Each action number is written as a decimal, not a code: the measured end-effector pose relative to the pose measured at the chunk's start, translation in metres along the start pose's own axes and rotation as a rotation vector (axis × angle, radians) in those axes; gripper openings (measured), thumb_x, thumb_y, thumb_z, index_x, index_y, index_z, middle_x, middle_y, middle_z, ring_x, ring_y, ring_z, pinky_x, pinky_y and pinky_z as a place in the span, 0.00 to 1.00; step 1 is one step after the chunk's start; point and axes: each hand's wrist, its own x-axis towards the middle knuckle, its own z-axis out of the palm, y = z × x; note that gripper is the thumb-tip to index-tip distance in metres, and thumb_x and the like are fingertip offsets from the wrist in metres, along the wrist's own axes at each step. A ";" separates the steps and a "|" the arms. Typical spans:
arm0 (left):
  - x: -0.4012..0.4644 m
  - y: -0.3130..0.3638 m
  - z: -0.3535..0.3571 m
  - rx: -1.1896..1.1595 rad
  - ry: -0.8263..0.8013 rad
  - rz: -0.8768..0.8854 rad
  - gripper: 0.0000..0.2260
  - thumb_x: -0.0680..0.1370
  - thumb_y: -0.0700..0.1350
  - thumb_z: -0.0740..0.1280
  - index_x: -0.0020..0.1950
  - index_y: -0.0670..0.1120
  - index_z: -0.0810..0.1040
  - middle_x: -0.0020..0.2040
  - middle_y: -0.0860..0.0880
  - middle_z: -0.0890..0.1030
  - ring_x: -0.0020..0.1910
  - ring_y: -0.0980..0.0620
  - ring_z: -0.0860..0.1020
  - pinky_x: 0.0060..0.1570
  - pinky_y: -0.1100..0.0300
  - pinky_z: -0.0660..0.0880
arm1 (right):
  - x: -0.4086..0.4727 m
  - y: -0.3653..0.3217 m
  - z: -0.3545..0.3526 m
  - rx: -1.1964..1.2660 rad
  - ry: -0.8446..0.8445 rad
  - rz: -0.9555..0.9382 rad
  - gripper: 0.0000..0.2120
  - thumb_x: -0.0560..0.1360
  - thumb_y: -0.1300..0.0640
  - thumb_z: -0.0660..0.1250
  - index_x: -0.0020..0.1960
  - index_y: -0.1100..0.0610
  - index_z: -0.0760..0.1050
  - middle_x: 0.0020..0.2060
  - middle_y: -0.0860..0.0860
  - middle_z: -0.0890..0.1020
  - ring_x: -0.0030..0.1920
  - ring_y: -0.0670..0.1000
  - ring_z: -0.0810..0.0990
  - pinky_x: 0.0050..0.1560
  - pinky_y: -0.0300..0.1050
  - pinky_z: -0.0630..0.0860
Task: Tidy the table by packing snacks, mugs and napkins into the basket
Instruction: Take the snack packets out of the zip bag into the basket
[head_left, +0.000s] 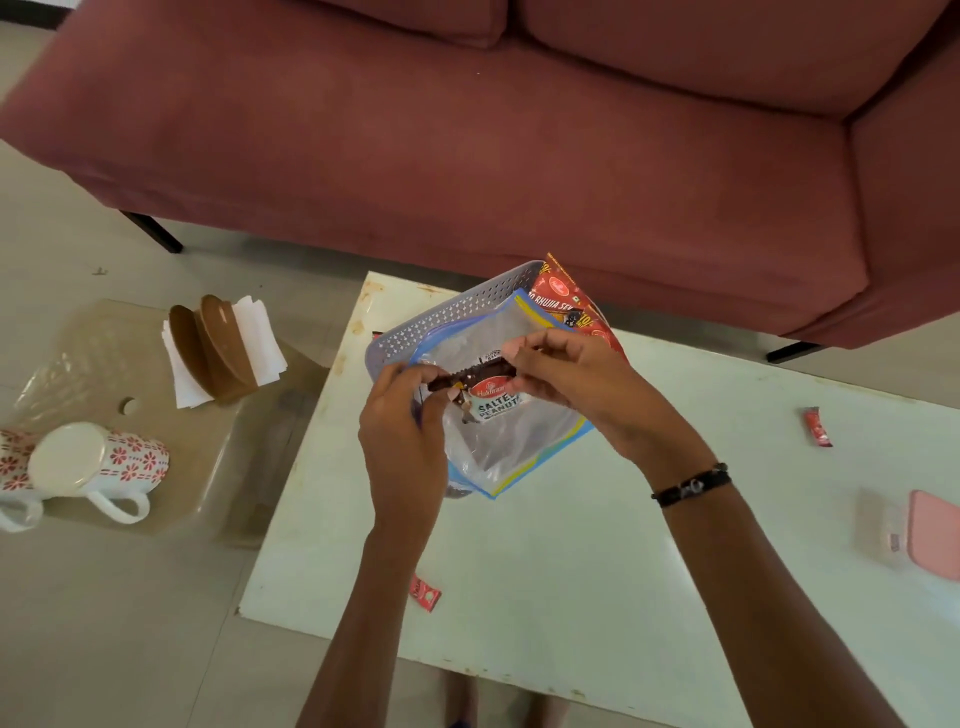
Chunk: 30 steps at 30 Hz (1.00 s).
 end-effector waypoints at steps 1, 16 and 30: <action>0.002 0.001 0.000 0.006 -0.013 0.008 0.06 0.74 0.38 0.68 0.50 0.40 0.79 0.50 0.45 0.81 0.46 0.52 0.78 0.45 0.62 0.78 | -0.001 0.002 -0.004 -0.209 0.005 -0.096 0.08 0.73 0.55 0.71 0.50 0.56 0.80 0.42 0.50 0.83 0.41 0.44 0.81 0.46 0.35 0.79; -0.003 0.023 0.001 -0.039 -0.084 -0.113 0.10 0.75 0.43 0.69 0.55 0.42 0.78 0.53 0.48 0.80 0.47 0.55 0.76 0.44 0.67 0.76 | 0.006 0.005 -0.018 -0.873 0.016 -0.566 0.05 0.74 0.54 0.70 0.43 0.54 0.81 0.39 0.47 0.85 0.41 0.45 0.82 0.39 0.46 0.79; 0.008 0.028 -0.005 0.150 -0.123 -0.214 0.21 0.75 0.40 0.67 0.68 0.40 0.70 0.68 0.42 0.73 0.64 0.44 0.73 0.58 0.57 0.70 | -0.009 -0.051 -0.051 -0.514 0.594 -0.844 0.09 0.77 0.55 0.65 0.41 0.58 0.70 0.33 0.52 0.83 0.33 0.55 0.82 0.28 0.55 0.73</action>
